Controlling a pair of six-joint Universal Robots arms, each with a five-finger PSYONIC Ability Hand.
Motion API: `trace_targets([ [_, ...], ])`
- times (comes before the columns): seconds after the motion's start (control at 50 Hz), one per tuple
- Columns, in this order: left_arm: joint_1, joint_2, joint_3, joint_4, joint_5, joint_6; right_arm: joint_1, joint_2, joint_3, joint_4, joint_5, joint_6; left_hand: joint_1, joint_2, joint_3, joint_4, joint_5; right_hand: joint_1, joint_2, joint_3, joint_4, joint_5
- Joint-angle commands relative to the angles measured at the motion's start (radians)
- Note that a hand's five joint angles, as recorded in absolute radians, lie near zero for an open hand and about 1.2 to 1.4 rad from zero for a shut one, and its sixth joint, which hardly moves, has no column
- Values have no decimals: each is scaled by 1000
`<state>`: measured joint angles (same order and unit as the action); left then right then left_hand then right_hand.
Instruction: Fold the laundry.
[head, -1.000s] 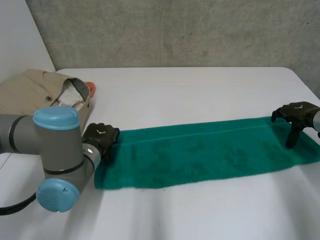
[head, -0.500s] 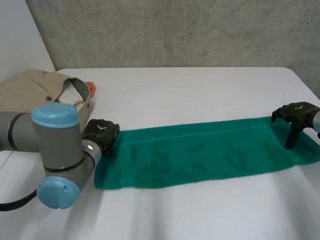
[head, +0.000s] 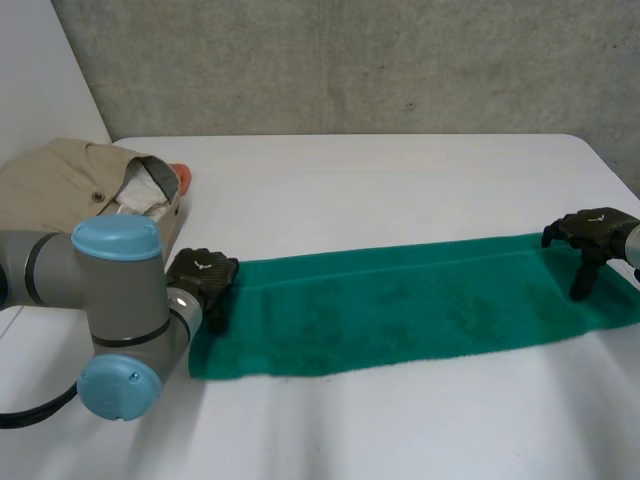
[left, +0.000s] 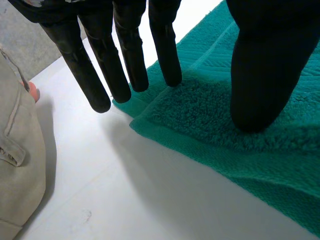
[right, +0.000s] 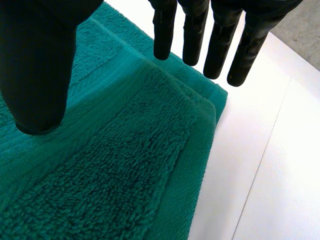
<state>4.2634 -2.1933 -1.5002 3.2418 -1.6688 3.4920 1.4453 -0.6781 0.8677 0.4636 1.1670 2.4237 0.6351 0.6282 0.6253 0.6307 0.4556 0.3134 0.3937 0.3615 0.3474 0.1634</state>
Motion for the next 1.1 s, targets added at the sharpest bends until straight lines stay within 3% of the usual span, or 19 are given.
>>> trace_targets([
  [0.02,-1,-3,5,4,4,-1,0,0,1,-2,0,0,289,296,299,293,294,15,-65,-33,-19,-9],
  [0.2,-1,-9,5,6,4,-1,0,0,13,-6,-1,0,289,296,299,293,294,15,-65,-33,-19,-9],
  [0.28,-1,-8,3,6,4,1,0,0,16,-10,0,0,517,524,527,521,522,15,-65,-33,-19,-9],
  [0.32,-2,-8,3,7,3,-1,0,0,16,-10,0,-2,761,767,770,765,765,15,-65,-33,-19,-9],
  [0.7,-13,63,-9,36,1,-11,1,-24,28,-10,-3,2,761,768,771,766,766,15,-65,-33,-19,-9],
  [0.74,-13,53,-9,36,0,-8,1,-29,28,-10,-3,2,454,461,464,459,459,15,-65,-33,-19,-9],
  [0.76,-11,50,-11,30,-6,-2,1,-32,30,-10,-3,2,-50,-43,-40,-45,-45,15,-65,-33,-19,-9],
  [0.78,-11,49,-12,29,-6,-2,1,-34,31,-10,-3,2,-98,-91,-88,-94,-93,15,-65,-33,-19,-9],
  [0.98,-13,76,-81,9,0,-11,-17,-92,103,-10,-38,0,-190,-183,-180,-185,-185,18,-62,-30,-16,-6],
  [1.1,-31,201,-155,4,0,-19,-45,-184,168,-5,-82,-11,-181,-174,-171,-176,-176,24,-56,-24,-10,0],
])
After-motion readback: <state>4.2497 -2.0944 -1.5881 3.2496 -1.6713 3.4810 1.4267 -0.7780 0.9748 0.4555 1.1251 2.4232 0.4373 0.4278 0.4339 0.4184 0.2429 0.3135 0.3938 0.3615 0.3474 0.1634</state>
